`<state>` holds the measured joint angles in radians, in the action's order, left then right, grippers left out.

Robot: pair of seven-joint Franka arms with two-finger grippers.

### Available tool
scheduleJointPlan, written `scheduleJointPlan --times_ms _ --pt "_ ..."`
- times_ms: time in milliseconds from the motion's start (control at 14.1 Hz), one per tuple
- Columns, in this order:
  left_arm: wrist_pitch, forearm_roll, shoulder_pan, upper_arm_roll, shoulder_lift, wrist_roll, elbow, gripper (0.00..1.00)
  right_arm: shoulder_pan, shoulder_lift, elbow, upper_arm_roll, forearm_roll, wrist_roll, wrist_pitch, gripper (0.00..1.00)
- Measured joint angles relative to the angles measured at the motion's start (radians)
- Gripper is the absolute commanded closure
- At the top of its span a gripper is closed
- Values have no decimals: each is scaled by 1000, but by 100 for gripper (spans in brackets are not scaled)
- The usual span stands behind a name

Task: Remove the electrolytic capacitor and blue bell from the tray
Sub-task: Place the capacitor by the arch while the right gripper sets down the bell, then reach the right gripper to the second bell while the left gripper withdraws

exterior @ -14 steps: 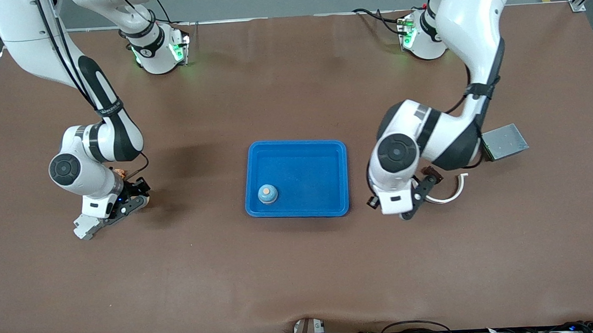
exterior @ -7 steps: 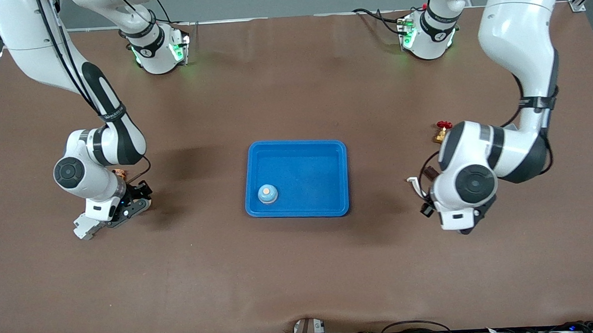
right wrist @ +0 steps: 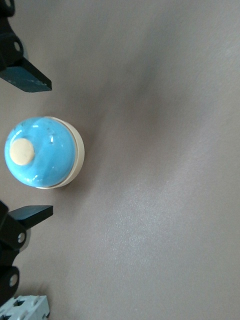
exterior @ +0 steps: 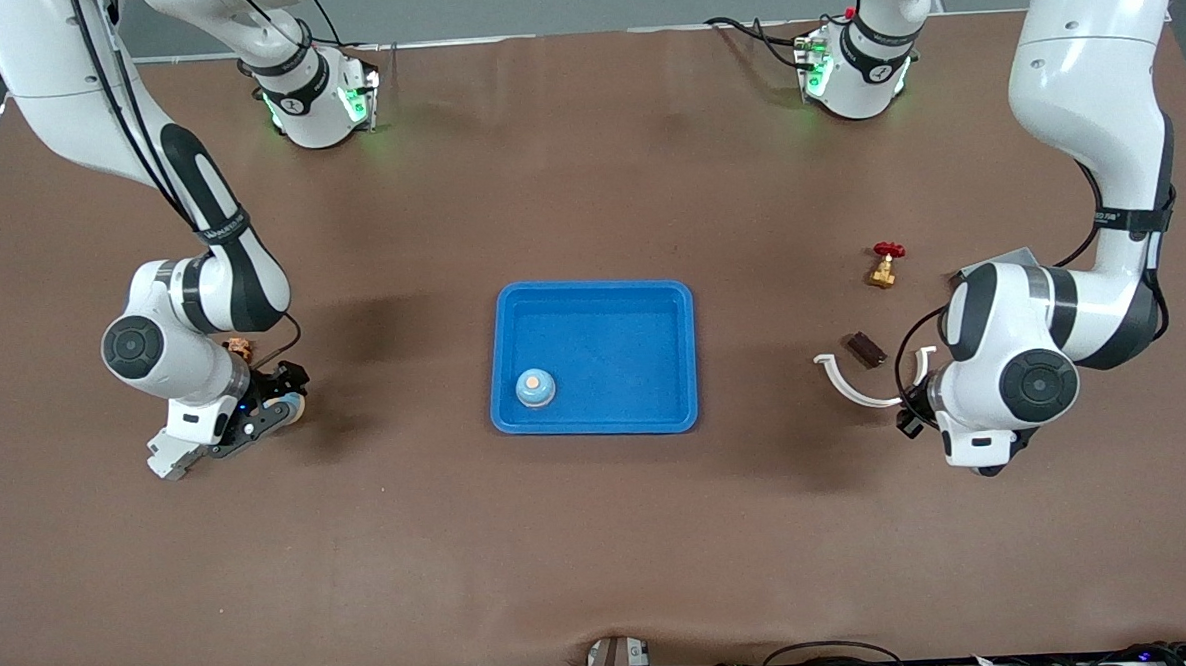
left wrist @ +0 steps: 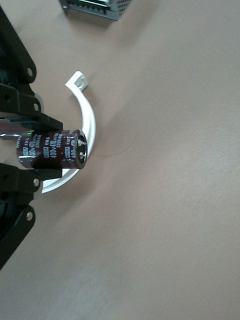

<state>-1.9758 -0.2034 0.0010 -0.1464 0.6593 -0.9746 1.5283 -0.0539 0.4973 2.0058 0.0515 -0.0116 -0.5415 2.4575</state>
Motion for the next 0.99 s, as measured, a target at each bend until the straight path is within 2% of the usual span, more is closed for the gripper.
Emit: scheduleJointPlan --times_ms 141,424,707,990 --pt "-30 0 25 0 11 49 3 100 -3 -18 -21 -8 -62 34 -74 0" --pt "-111 0 41 0 37 99 5 100 -69 -76 -47 -22 -75 310 -186 0" --pt "-191 0 40 -5 82 111 7 100 -167 -106 -47 -25 -79 594 -205 0" --pt "-203 0 40 -6 97 121 7 100 -243 -110 -53 -27 -81 817 -201 0"
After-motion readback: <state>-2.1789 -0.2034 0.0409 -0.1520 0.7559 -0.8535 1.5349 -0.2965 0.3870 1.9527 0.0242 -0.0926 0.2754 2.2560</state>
